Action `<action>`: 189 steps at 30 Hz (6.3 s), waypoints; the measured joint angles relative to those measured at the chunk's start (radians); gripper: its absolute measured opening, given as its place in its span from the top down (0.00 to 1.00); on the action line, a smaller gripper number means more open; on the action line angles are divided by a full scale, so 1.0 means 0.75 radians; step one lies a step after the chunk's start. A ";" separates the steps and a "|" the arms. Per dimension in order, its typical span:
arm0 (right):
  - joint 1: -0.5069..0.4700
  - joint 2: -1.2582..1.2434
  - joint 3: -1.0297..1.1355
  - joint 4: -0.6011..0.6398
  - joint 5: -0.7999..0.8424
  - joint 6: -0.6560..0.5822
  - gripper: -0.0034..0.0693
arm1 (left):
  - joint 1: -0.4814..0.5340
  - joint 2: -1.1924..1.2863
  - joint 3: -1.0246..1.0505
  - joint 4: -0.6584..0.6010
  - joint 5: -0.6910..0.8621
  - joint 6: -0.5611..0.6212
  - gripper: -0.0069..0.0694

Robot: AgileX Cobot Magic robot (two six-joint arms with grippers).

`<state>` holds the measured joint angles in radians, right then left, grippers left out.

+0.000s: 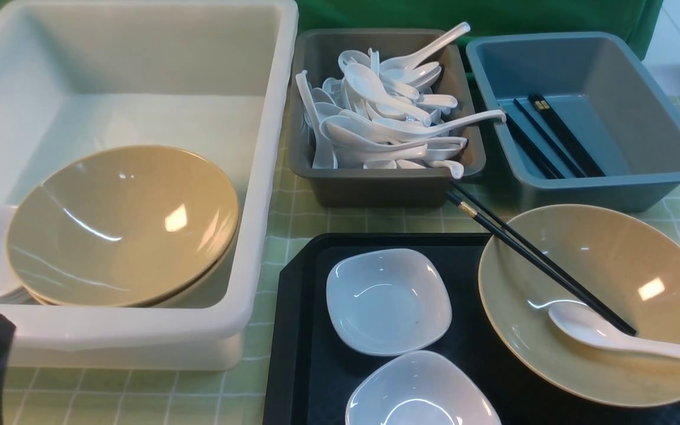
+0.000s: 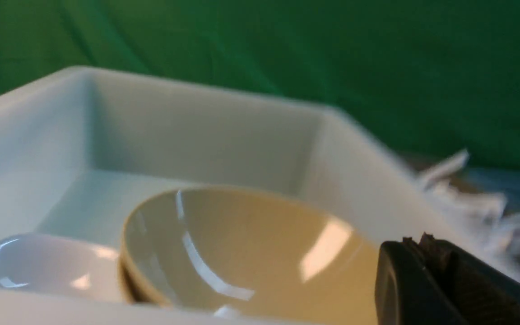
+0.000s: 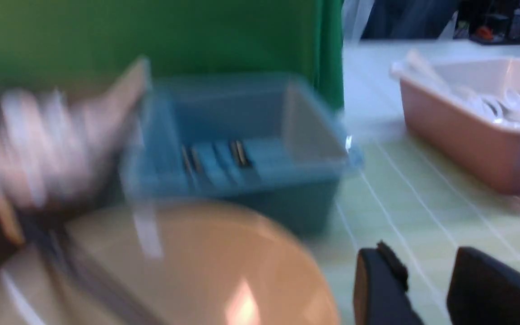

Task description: On green table put chopsticks spoon bowls plates into blue grey white boxes.

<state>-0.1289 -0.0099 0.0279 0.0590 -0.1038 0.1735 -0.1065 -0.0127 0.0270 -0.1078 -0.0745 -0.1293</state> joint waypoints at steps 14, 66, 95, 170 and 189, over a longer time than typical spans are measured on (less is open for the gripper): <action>0.000 0.044 -0.372 0.014 -0.232 0.462 0.63 | 0.000 0.017 -0.198 -0.190 -0.544 -0.403 0.91; 0.518 2.301 -1.502 0.204 0.939 -1.169 0.50 | -0.602 1.247 -1.171 -0.476 0.878 0.353 0.91; 0.184 2.439 -2.382 0.200 0.956 -0.707 0.83 | -0.602 1.340 -1.171 -0.569 0.746 0.474 0.91; 0.441 2.400 -1.754 0.002 1.697 -0.748 0.74 | -0.602 1.330 -1.329 -0.403 1.056 0.706 0.91; 0.547 2.782 -2.832 0.624 1.240 -0.892 0.74 | -0.602 1.330 -1.329 -0.360 1.055 0.675 0.91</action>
<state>0.2816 2.0764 -2.0960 0.5273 0.8260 -0.4956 -0.5578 0.9851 -0.9696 -0.3775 0.7164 0.3771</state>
